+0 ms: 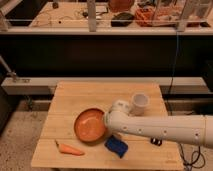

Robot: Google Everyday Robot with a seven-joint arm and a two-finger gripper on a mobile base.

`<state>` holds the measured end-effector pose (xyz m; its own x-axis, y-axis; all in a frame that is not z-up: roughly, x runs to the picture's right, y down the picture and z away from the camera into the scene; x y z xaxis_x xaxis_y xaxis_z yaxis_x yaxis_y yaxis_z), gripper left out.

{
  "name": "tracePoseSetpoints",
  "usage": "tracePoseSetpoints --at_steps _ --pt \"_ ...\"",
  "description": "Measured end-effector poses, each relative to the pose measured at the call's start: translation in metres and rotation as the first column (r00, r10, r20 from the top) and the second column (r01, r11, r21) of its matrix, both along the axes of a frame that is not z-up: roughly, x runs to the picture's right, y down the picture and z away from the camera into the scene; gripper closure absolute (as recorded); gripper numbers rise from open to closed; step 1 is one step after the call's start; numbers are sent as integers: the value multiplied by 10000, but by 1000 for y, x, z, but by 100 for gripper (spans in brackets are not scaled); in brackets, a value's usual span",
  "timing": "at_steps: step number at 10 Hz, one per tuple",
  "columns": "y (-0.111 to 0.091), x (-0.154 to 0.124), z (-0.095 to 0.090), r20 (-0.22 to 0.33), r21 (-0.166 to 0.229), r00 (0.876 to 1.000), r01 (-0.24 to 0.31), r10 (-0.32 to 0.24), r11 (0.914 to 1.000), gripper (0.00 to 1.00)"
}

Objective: Drag the ceramic bowl in a circle

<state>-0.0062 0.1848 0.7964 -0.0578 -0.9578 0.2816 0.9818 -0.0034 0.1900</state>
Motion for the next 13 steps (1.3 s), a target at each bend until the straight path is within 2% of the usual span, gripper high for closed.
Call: tracePoseSetpoints --at_steps 3,5,7,10,13 --pt "-2 -52 0 561 138 9947 856 -863 9962 100" --pt "-12 -89 12 1096 259 9830 1453 -1473 9891 100" --pt "-35 -102 33 1392 417 9781 1502 -1546 9878 100" --pt "-68 -85 60 1509 605 9842 846 -929 9946 100" --pt "-75 -29 67 1203 567 9927 -102 33 9983 100"
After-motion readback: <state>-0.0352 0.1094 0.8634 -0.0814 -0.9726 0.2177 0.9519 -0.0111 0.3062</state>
